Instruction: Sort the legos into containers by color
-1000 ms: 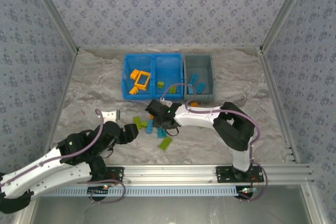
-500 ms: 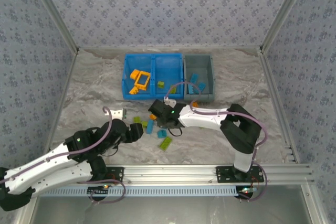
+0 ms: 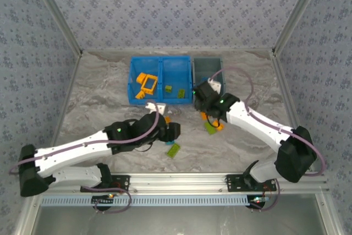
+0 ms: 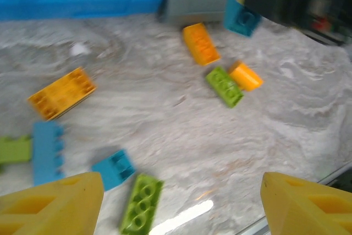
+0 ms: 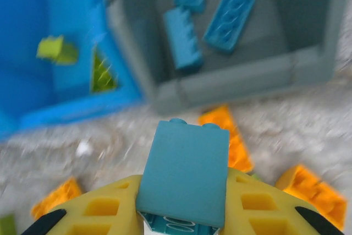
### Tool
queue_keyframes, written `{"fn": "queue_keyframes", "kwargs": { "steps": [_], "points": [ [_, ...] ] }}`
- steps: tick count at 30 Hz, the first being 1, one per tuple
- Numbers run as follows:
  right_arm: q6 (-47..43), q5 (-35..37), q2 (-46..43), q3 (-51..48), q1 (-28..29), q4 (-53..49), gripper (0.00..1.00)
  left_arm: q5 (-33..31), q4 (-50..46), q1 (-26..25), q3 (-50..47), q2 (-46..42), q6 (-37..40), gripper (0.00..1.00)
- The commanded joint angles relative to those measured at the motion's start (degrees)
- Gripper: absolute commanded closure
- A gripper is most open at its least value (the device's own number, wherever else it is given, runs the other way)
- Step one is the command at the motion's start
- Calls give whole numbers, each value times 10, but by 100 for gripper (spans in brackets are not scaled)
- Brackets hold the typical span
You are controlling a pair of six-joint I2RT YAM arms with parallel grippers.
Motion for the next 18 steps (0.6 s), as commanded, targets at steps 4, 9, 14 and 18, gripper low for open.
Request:
{"fn": "queue_keyframes", "kwargs": {
  "steps": [4,9,14,18],
  "points": [
    [-110,-37,134,148,-109,-20,76,-44,67,-23,93,88,66,25],
    [-131,-47,251,267,-164,-45,76,-33,76,-24,130,130,81,25],
    [-133,0,369,383,-178,-117,76,-29,83,-24,132,140,85,25],
    [-135,15,430,445,-180,-141,74,-26,89,-24,131,141,90,25]
  ]
}}
